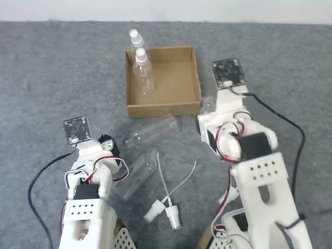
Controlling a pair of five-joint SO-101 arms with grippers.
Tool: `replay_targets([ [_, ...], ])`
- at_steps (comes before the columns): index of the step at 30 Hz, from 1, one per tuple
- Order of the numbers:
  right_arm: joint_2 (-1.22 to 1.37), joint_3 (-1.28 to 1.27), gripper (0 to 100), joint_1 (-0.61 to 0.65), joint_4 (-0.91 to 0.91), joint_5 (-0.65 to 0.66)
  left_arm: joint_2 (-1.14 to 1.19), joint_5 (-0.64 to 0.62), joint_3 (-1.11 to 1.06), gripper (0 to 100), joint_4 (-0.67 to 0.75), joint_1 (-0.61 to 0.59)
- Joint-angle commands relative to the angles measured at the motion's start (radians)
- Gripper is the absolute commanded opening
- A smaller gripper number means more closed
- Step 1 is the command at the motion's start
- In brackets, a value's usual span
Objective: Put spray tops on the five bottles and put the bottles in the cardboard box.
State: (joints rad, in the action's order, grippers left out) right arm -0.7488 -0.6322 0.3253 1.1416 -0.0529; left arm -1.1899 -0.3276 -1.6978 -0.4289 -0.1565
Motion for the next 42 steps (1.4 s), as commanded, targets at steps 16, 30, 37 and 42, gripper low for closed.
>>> replay_targets([
  [16,-0.303,-0.215,3.5,-0.262,-0.197,-0.115,-0.014,0.009,0.015,1,0.032,0.216],
  [30,-0.302,-0.216,3.5,-0.421,-0.228,-0.204,-0.014,0.305,0.188,1,-0.153,0.242],
  [37,-0.302,-0.218,3.4,-0.427,-0.226,-0.204,-0.014,0.339,0.441,1,-0.554,0.269],
  [42,-0.302,-0.218,3.4,-0.427,-0.226,-0.204,-0.015,0.542,0.51,1,-0.559,0.281],
])
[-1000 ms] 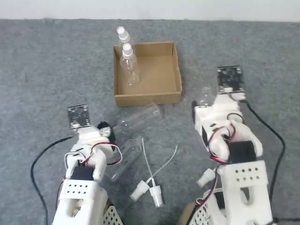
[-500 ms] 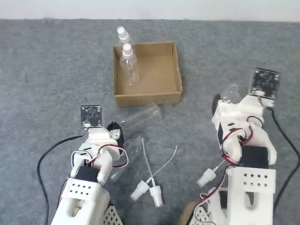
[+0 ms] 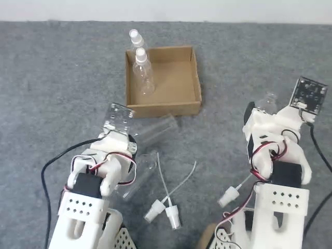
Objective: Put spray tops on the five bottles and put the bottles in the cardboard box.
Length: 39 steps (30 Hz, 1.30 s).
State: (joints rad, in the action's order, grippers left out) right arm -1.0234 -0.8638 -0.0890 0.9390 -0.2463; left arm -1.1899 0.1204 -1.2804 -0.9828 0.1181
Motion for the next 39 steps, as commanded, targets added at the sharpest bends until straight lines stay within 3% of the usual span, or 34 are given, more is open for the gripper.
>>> replay_targets([
  [1,-0.027,0.014,3.4,-0.013,-0.024,-0.011,-0.015,0.117,0.107,1,-0.008,0.005],
  [7,-0.03,0.014,3.5,-0.07,-0.024,-0.011,-0.015,0.241,0.131,1,-0.009,0.015],
  [12,-0.036,0.014,3.5,-0.147,-0.031,-0.011,-0.014,0.407,0.133,1,-0.087,0.137],
  [15,-0.028,0.014,3.4,-0.188,-0.045,-0.011,-0.005,0.416,0.143,2,-0.14,0.232],
  [18,-0.03,-0.015,3.4,-0.216,-0.082,-0.011,-0.005,0.413,0.145,8,-0.189,0.308],
  [21,-0.028,-0.057,3.4,-0.22,-0.147,-0.011,-0.005,0.413,0.145,16,-0.242,0.359],
  [28,-0.035,-0.084,3.5,-0.249,-0.191,-0.009,-0.003,0.476,0.153,22,-0.361,0.463],
  [34,-0.038,-0.08,3.7,-0.341,-0.193,-0.009,-0.002,0.559,0.151,23,-0.411,0.539],
  [39,-0.038,-0.078,3.7,-0.346,-0.193,-0.006,0.115,0.618,0.151,24,-0.416,0.585],
])
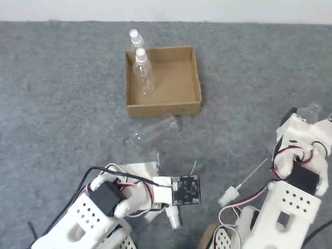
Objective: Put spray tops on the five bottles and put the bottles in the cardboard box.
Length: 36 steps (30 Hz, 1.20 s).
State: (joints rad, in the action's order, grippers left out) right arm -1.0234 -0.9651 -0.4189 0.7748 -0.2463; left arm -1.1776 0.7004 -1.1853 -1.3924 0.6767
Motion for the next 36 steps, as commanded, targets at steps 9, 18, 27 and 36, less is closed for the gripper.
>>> replay_targets([
  [9,-0.038,0.025,3.7,-0.016,-0.03,-0.005,0.433,0.11,0.117,24,0.11,0.141],
  [18,-0.028,0.023,3.7,-0.016,-0.05,-0.005,0.644,0.15,0.122,24,0.224,0.213],
  [27,-0.03,0.023,3.7,-0.016,-0.05,-0.003,0.79,0.166,0.122,24,0.338,0.233],
  [36,-0.028,0.023,3.7,-0.016,-0.05,-0.003,0.847,0.166,0.143,15,0.351,0.249],
])
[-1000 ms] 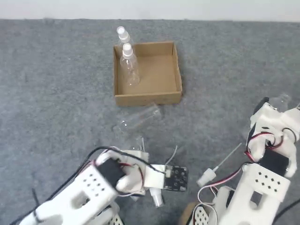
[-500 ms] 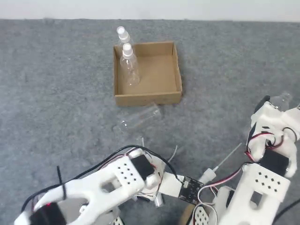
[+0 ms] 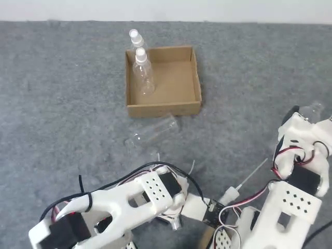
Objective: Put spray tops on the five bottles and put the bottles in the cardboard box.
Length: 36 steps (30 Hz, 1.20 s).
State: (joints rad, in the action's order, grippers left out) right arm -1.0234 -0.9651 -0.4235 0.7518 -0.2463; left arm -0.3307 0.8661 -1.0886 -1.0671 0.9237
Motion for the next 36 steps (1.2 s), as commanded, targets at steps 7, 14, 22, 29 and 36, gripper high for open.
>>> replay_targets([
  [7,-0.028,0.023,3.7,-0.012,-0.027,-0.003,-0.002,0.0,0.059,9,-0.044,0.002],
  [14,-0.028,0.023,3.7,-0.012,-0.027,-0.003,-0.002,0.0,0.174,7,-0.167,-0.132],
  [22,-0.028,0.023,3.7,-0.012,-0.027,-0.003,-0.002,-0.002,0.289,7,-0.247,-0.319],
  [29,-0.028,0.023,3.7,-0.012,-0.027,-0.003,-0.002,-0.186,0.309,10,-0.267,-0.293],
  [36,-0.028,0.023,3.7,-0.012,-0.027,-0.003,0.0,-0.451,0.326,22,-0.25,-0.255],
])
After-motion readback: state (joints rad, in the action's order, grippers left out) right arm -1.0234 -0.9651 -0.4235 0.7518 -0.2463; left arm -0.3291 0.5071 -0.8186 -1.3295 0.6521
